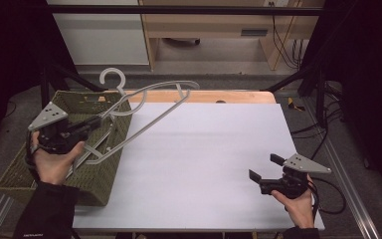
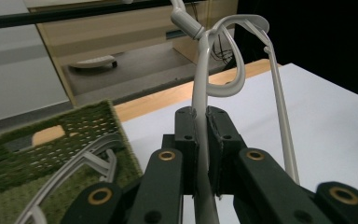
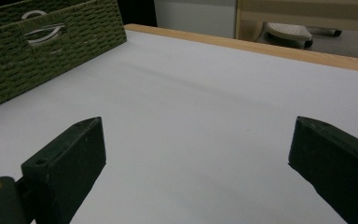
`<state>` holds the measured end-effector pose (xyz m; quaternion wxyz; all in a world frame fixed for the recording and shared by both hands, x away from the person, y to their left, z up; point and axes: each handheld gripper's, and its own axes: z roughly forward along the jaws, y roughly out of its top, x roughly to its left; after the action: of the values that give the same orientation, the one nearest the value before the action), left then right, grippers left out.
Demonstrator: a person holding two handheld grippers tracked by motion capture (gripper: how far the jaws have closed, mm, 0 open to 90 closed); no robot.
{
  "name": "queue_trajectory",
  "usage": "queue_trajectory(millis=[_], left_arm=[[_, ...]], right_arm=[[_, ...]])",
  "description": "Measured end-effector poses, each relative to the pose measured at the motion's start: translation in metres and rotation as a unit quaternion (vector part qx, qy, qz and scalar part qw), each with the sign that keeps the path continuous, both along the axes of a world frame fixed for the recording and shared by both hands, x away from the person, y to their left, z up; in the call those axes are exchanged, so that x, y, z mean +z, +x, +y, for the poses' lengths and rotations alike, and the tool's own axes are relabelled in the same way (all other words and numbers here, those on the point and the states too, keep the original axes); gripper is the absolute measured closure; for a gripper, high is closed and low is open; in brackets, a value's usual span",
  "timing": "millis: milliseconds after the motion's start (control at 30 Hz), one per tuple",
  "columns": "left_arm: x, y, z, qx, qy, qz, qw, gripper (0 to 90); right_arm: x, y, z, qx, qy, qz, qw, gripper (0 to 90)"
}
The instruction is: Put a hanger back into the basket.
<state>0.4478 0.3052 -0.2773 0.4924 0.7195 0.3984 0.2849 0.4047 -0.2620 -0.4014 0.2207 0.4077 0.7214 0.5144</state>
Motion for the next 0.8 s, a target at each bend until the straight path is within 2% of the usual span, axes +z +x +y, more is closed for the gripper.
queue_trajectory(millis=[167,333,433,533,800], left_arm=[[0.005,-0.003,0.016,0.02,0.006,-0.01,0.9997,83.4],[0.006,-0.002,0.033,0.037,0.008,-0.011,0.9992,83.4],[0.005,-0.001,0.043,0.044,0.008,-0.012,0.9989,83.4],[0.004,0.0,0.051,0.056,0.019,-0.01,0.9982,83.4],[-0.004,0.005,0.072,0.07,0.02,-0.01,0.9973,83.3]], right_arm=[[0.0,0.0,-0.001,-0.002,0.001,-0.001,1.0,3.1],[0.001,-0.001,-0.001,-0.007,0.006,0.0,1.0,2.4],[0.001,-0.001,-0.001,-0.01,0.004,0.0,0.9999,2.4],[0.0,0.0,-0.001,-0.008,-0.004,0.001,1.0,2.2],[-0.001,0.0,0.0,-0.008,-0.008,0.002,0.9999,2.0]])
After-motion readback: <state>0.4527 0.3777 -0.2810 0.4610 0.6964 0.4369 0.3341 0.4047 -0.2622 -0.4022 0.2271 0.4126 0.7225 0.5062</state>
